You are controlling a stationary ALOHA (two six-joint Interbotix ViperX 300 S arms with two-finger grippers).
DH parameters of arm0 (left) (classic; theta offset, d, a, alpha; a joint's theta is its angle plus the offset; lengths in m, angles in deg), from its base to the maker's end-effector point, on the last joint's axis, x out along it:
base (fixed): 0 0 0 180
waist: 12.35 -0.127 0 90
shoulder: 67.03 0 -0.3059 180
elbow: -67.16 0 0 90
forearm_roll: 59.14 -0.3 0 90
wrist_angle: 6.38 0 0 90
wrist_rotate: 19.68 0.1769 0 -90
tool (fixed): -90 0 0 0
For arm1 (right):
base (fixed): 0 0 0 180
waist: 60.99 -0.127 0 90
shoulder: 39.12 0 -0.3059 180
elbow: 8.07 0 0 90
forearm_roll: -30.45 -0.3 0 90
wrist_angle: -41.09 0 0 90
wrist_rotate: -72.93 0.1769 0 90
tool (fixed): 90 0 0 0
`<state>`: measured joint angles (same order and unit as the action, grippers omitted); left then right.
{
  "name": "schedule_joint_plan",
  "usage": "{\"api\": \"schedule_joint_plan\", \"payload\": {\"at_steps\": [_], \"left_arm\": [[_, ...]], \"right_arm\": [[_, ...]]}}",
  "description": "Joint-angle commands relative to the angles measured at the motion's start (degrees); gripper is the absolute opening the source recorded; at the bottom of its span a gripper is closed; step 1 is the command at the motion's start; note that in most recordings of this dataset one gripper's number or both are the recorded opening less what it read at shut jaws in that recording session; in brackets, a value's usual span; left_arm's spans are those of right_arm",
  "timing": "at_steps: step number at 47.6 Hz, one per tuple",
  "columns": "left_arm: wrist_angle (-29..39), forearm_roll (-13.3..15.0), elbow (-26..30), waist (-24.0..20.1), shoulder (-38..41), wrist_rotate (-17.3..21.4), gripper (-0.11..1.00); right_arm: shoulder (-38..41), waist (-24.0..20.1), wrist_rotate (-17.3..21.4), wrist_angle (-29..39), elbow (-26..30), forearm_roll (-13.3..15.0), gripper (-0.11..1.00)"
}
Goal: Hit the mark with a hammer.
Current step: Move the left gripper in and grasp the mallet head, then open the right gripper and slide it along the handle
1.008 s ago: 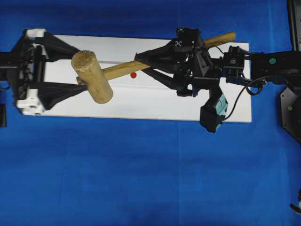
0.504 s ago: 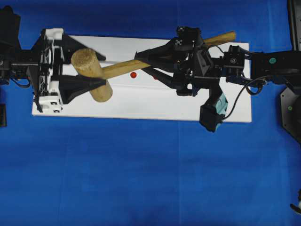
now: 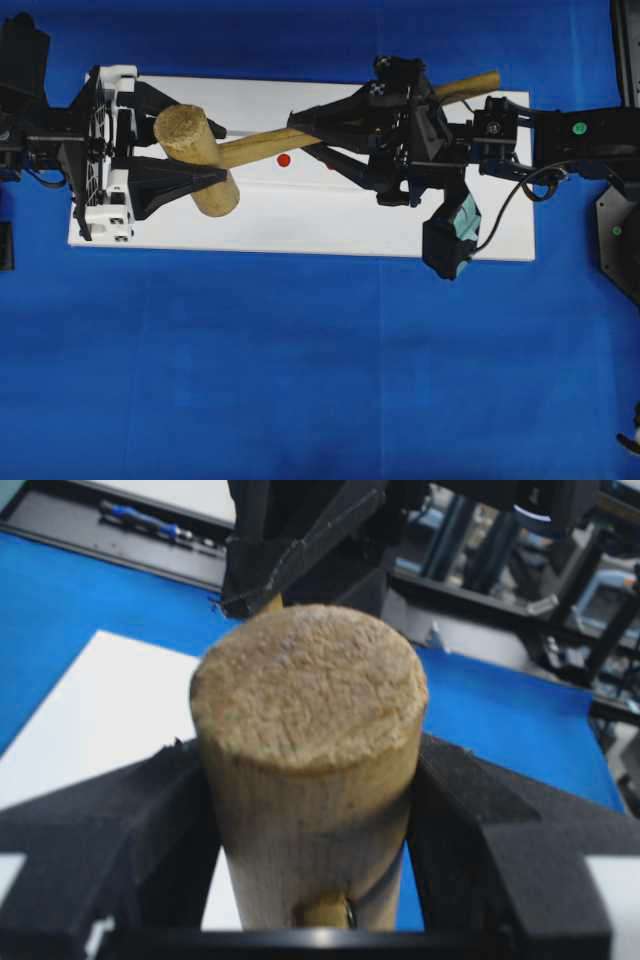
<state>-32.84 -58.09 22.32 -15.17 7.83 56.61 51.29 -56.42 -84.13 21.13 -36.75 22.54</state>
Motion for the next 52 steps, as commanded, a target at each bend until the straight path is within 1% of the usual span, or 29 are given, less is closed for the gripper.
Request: {"api": "schedule_joint_plan", "payload": {"at_steps": [1,6,8,11,15,19,21,23,25,28,30,35,36,37,40,42,44,52], "left_arm": [[-0.4,0.0,1.1,-0.1,-0.7,0.2,0.45],[-0.4,0.0,1.1,-0.1,-0.8,0.2,0.45],[-0.4,0.0,1.1,-0.1,-0.9,0.3,0.45],[-0.4,0.0,1.2,-0.1,-1.0,0.3,0.45],[-0.4,0.0,1.3,-0.1,-1.0,0.4,0.45],[-0.4,-0.1,1.3,-0.2,-1.0,0.5,0.45],[-0.4,-0.1,1.2,-0.3,-1.0,0.8,0.45],[-0.4,-0.3,1.2,-0.3,-1.0,1.5,0.45],[-0.2,-0.4,1.3,-0.3,-1.0,2.7,0.45],[0.1,-0.4,1.3,-0.3,-0.9,6.5,0.45],[0.6,-0.4,1.3,-0.3,-0.8,9.7,0.45],[2.5,-0.4,1.3,-0.3,-0.8,18.1,0.45],[2.9,-0.4,1.3,-0.3,-0.8,20.7,0.45],[3.3,-0.4,1.3,-0.3,-0.8,22.3,0.45],[4.1,-0.3,1.3,-0.1,-0.7,26.3,0.45],[4.7,-0.3,1.3,0.0,-0.7,28.3,0.45],[5.1,-0.3,1.4,0.1,-0.8,28.7,0.45],[5.4,-0.3,1.1,0.3,-1.0,28.7,0.45]], "right_arm": [[-1.7,0.8,0.4,1.9,1.0,-0.3,0.1],[-1.7,1.1,0.4,3.3,1.1,-0.3,0.11],[-1.7,1.1,0.4,3.6,1.1,-0.3,0.15],[-1.7,1.1,0.4,3.9,1.1,-0.4,0.29],[-1.7,1.1,1.2,4.0,1.1,-1.4,0.56],[-1.8,1.1,2.8,4.0,1.3,-3.3,0.8],[-1.9,1.1,3.5,4.1,1.4,-4.1,0.89],[-2.2,0.8,4.2,4.7,1.4,-4.8,0.95],[-2.6,0.6,4.9,5.7,1.4,-5.3,0.96],[-3.4,0.2,6.6,8.1,1.5,-6.1,0.94],[-4.0,-0.2,7.7,9.4,1.8,-6.9,0.93],[-5.4,-1.2,12.1,13.0,2.5,-9.6,0.93],[-5.7,-1.3,13.0,13.8,2.6,-10.0,0.93],[-5.9,-1.4,14.1,14.5,2.8,-10.4,0.93],[-6.5,-1.4,17.4,17.0,3.3,-11.2,0.93],[-6.7,-1.4,19.0,17.8,3.3,-11.1,0.93],[-6.8,-1.4,20.7,18.5,3.4,-11.1,0.93],[-6.7,-0.4,24.3,18.8,3.4,-11.2,0.93]]}}
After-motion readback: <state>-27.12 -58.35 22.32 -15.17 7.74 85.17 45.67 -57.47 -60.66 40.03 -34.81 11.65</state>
